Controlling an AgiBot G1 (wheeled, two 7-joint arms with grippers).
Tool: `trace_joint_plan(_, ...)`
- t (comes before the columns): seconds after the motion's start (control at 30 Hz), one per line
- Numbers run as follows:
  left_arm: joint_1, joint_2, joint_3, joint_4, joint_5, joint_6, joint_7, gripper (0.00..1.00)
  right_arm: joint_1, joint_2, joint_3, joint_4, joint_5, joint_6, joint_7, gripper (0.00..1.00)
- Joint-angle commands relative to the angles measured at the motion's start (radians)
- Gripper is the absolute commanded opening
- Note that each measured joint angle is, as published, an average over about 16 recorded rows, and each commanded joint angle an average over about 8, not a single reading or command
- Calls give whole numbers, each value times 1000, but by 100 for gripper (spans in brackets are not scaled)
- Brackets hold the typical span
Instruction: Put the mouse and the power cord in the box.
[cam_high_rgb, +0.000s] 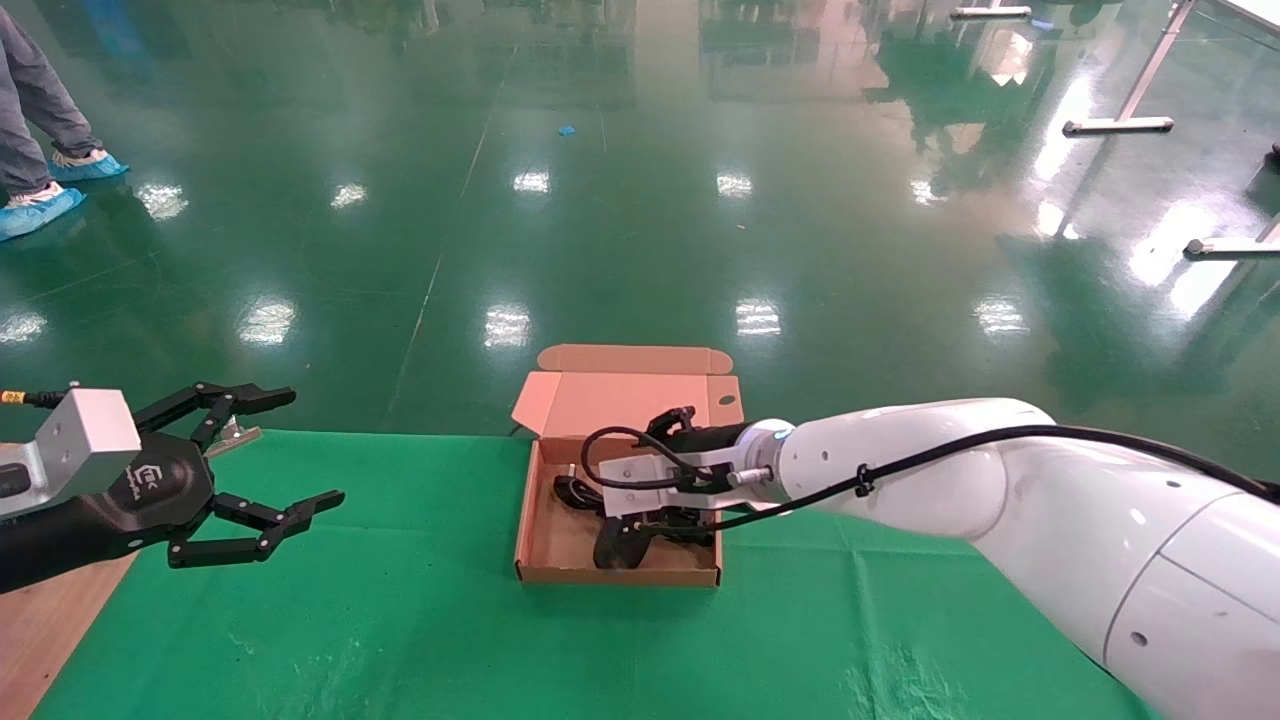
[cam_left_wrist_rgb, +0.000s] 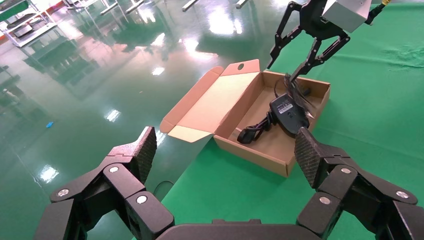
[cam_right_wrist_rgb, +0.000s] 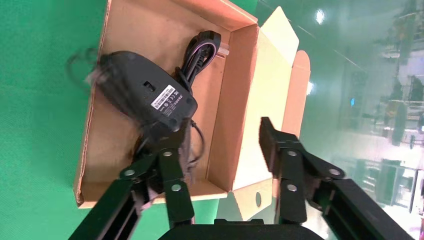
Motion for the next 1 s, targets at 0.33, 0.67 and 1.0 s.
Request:
trace_joint_plan(0.33,1,-1,0,-1,0,-1,-1,100,1,1,1,2,0,-2,0,100)
trace_joint_plan(0.67,28,-5,-34,-76,-1,7,-63,100,-42,53,88,46,53,-70,16,100)
trace_joint_plan(1.0,83,-14,-104,-232,-2,23,-194,100,-146,180,294,152,179,-231,53,100)
